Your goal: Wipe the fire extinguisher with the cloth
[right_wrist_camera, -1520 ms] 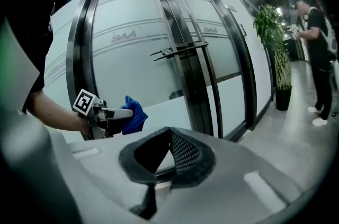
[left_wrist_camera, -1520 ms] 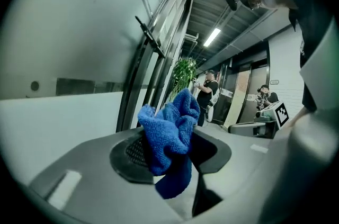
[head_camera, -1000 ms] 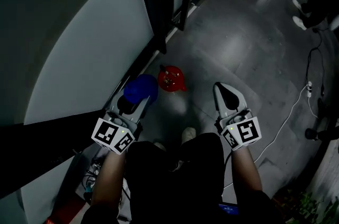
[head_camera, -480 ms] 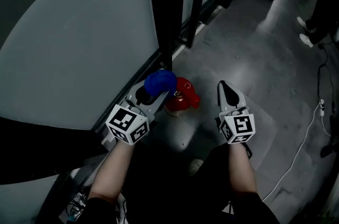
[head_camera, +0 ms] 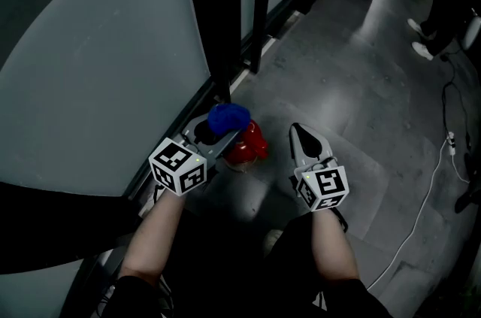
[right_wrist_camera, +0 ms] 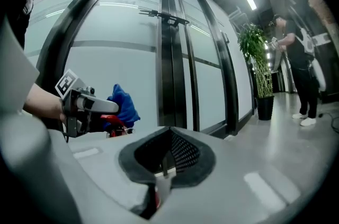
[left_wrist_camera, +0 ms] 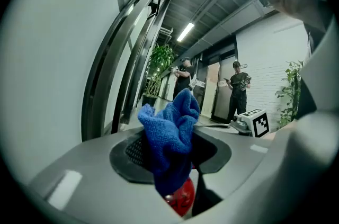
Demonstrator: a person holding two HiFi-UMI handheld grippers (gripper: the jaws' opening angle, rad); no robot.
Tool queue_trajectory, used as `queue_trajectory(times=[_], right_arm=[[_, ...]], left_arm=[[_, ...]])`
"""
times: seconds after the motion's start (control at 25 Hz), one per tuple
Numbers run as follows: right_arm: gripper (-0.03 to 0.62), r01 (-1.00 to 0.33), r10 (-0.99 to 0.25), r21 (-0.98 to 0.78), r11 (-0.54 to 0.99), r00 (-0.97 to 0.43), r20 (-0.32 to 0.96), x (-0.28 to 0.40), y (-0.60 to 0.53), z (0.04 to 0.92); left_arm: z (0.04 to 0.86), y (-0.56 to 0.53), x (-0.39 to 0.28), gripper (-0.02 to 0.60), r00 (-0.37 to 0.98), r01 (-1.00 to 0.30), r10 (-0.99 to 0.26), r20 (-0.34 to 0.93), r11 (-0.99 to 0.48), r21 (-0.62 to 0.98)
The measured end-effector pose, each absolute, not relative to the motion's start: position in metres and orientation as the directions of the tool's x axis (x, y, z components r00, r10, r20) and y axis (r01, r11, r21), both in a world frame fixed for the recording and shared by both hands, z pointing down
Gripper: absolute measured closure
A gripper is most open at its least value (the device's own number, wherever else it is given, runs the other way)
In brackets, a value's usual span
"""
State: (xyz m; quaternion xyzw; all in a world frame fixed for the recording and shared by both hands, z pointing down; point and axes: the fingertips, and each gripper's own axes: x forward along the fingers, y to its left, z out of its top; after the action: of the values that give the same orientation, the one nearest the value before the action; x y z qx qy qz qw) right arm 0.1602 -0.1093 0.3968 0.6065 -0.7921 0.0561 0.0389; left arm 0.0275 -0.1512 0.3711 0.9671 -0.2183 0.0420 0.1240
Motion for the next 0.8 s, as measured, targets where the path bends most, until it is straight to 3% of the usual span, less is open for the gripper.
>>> queue_trajectory(times=[0.6,0.8], right_arm=[[0.591,-0.954,-0.944,-0.076,0.290,-0.298,0.140,0.154,-0.102,0.388],[0.591,-0.946,-0.936,-0.079,0.313,-0.322,0.143,0.142,-0.111,0.390]], left_arm=[[0.334,-0.079,0.068,0.410,0.974,-0.221,-0.211,0.080,-0.962,0.160],[0.336,-0.052,0.073,0.410,0.976,-0.205,-0.194,0.095,-0.972,0.117]])
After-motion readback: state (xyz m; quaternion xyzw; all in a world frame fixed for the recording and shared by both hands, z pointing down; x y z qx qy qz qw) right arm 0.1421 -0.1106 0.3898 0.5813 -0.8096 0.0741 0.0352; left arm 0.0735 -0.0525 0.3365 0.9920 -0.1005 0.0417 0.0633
